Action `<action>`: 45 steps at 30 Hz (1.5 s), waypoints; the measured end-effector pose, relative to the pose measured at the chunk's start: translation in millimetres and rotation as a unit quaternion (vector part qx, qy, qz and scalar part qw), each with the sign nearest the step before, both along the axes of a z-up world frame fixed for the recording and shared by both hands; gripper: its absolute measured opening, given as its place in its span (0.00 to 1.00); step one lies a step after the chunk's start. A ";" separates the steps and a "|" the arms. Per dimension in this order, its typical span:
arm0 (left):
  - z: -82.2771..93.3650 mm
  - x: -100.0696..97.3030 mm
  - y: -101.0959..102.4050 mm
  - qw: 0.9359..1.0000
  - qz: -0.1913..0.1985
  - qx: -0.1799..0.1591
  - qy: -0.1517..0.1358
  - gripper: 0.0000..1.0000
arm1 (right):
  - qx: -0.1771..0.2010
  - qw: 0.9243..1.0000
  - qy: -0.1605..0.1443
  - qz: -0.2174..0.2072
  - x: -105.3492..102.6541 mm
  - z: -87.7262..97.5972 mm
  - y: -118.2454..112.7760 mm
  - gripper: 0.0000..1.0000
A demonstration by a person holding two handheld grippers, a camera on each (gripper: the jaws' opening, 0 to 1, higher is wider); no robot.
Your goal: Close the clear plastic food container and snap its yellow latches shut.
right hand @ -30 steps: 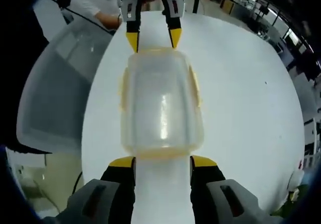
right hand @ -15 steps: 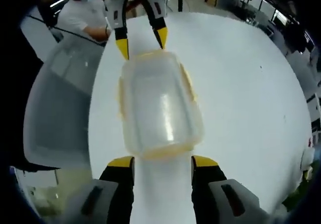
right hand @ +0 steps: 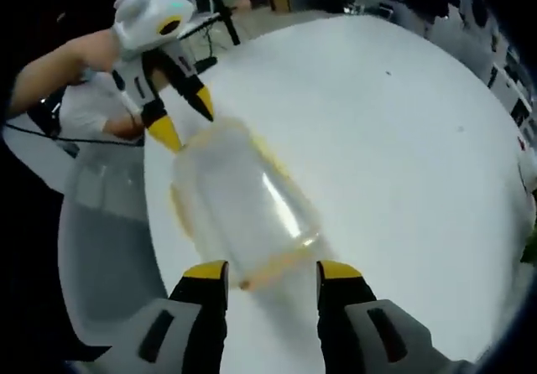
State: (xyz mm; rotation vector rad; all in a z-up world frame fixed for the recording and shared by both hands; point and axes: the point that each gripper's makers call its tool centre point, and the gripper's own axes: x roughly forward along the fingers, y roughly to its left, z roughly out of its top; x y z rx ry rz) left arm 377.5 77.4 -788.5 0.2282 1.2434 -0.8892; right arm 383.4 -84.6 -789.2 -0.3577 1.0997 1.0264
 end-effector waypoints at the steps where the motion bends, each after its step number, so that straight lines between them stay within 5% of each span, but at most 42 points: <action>1: -1.2 0.6 2.9 1.000 0.017 0.005 0.007 0.39 | -0.001 1.000 0.011 -0.017 -1.1 -1.0 -1.4 0.42; 9: -3.3 1.6 3.7 0.986 0.151 -0.028 0.067 0.38 | 0.063 0.986 0.062 -0.142 4.3 2.8 2.4 0.40; 14: -10.4 -3.8 -0.2 0.984 0.159 -0.014 0.075 0.36 | 0.080 0.977 0.080 -0.183 5.7 1.3 -1.5 0.40; 28: -12.9 -3.5 -5.8 0.964 0.234 -0.058 0.116 0.38 | 0.077 0.971 0.106 -0.200 0.9 -4.7 -1.2 0.28; 29: -10.5 -6.0 -12.6 0.956 0.248 -0.079 0.135 0.34 | 0.074 0.970 0.108 -0.204 0.6 -7.0 -0.6 0.28; 34: -14.4 -9.0 -10.3 0.957 0.245 -0.090 0.126 0.29 | 0.073 0.966 0.123 -0.215 -1.7 -9.1 -0.8 0.26; 41: -15.9 -10.8 -9.4 0.949 0.263 -0.121 0.122 0.27 | 0.079 0.964 0.128 -0.219 -3.7 -9.7 0.6 0.25; 42: -9.8 -12.0 -21.6 0.938 0.269 -0.163 0.149 0.25 | 0.078 0.964 0.127 -0.219 -3.8 -9.6 0.7 0.25; 43: -17.7 -8.6 -7.2 0.940 0.285 -0.134 0.133 0.25 | 0.077 0.964 0.127 -0.220 -4.2 -9.6 0.7 0.25; 45: -15.4 -11.2 -7.6 0.944 0.268 -0.138 0.135 0.25 | 0.077 0.964 0.126 -0.222 -4.0 -9.8 0.6 0.25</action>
